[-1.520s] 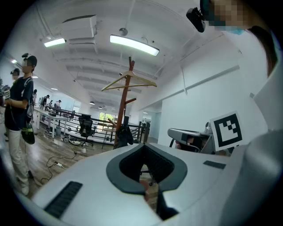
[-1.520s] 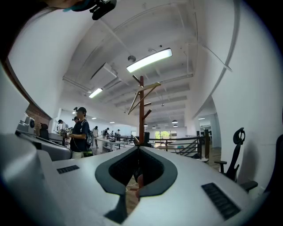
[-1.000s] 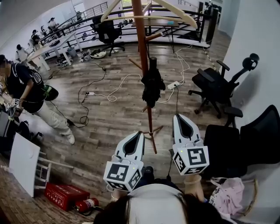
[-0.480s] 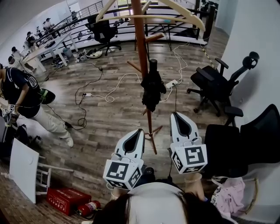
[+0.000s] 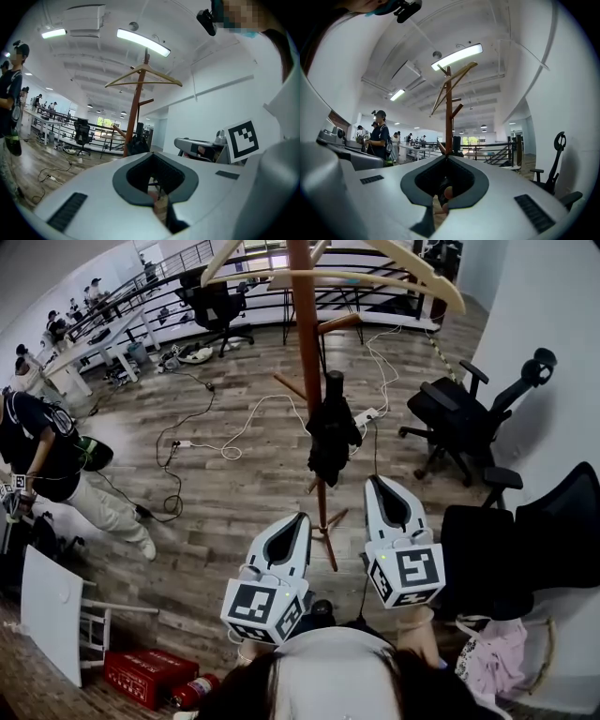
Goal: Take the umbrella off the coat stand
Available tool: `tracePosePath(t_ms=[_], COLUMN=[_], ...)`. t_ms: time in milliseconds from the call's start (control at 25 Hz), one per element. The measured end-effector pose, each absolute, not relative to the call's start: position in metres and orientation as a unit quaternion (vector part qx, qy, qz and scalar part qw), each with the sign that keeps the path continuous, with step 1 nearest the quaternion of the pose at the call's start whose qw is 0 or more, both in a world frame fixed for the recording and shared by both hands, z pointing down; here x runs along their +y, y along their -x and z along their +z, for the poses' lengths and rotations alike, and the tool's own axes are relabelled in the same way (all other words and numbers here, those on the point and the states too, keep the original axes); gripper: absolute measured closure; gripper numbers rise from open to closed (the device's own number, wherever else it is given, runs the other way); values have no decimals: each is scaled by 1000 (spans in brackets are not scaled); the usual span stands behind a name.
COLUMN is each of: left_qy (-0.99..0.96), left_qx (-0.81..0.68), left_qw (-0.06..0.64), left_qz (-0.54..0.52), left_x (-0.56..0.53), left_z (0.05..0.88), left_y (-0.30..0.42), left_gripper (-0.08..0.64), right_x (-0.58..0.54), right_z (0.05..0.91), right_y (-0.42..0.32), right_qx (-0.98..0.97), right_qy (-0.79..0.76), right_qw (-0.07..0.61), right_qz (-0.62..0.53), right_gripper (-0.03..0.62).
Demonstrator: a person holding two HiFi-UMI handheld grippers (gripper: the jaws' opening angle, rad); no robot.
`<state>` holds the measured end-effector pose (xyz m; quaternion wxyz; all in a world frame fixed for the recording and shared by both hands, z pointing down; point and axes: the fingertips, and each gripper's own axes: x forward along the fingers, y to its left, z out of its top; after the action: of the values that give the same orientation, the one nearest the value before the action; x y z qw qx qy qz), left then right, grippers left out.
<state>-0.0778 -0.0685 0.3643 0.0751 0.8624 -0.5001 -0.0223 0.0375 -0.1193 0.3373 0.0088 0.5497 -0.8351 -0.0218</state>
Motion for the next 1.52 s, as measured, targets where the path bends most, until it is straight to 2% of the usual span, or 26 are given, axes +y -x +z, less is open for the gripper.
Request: tracePosePath(t_ms=[1400,1520], left_qy=[-870,-865], left_qx=[-485,-493], left_qw=[82,82], left_qz=[-33,-34], left_x=[-123,-127], left_z=[367,366], left_y=[90,89], left_gripper=[551,551], right_x=[-170,-176], right_z=[339,339], right_y=[-20,-20], right_qx=[-847,-854], right_qy=[-532,-520], right_qw=[3,3], right_qz=[-12,-8], right_gripper=[549,518])
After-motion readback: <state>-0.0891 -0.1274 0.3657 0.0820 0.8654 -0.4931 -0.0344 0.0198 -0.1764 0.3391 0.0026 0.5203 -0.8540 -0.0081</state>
